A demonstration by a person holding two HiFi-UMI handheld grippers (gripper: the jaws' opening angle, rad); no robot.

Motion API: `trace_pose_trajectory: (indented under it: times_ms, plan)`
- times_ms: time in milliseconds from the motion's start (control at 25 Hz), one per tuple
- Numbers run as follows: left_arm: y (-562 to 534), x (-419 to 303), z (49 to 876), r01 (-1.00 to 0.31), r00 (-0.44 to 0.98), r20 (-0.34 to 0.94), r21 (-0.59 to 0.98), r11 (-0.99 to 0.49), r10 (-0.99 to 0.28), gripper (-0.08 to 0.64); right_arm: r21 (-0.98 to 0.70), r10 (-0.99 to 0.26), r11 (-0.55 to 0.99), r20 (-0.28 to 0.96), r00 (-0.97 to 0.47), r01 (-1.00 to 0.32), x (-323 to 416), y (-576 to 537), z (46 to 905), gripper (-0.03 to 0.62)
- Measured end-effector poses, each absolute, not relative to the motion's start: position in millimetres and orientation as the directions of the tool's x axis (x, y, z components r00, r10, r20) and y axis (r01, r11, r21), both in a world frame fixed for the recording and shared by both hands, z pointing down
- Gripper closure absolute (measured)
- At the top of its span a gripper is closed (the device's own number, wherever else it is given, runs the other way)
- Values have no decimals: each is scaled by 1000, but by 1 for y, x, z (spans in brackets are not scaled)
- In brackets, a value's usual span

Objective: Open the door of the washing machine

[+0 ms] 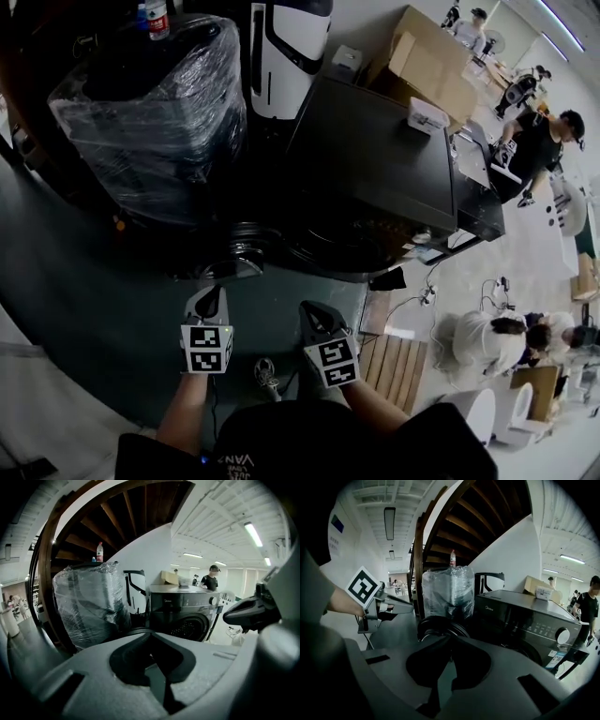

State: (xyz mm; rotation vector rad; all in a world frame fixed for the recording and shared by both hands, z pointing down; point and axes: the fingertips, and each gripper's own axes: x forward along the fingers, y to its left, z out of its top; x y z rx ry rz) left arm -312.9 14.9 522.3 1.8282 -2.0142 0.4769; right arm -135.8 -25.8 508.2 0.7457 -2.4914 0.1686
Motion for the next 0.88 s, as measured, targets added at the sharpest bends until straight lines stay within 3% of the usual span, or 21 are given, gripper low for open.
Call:
trace_pose_trajectory:
  times_ms: [360,880]
  plan:
    - [61,-264,477,-999,-30,463,-50,8,-886,542,18,-492,826,510,-705,-564,-105,3,479,589]
    - [115,-199,443,-990,-137,420,-97,105,-897,543,18,-434,872,491,-756,-489,-40,27,451,589]
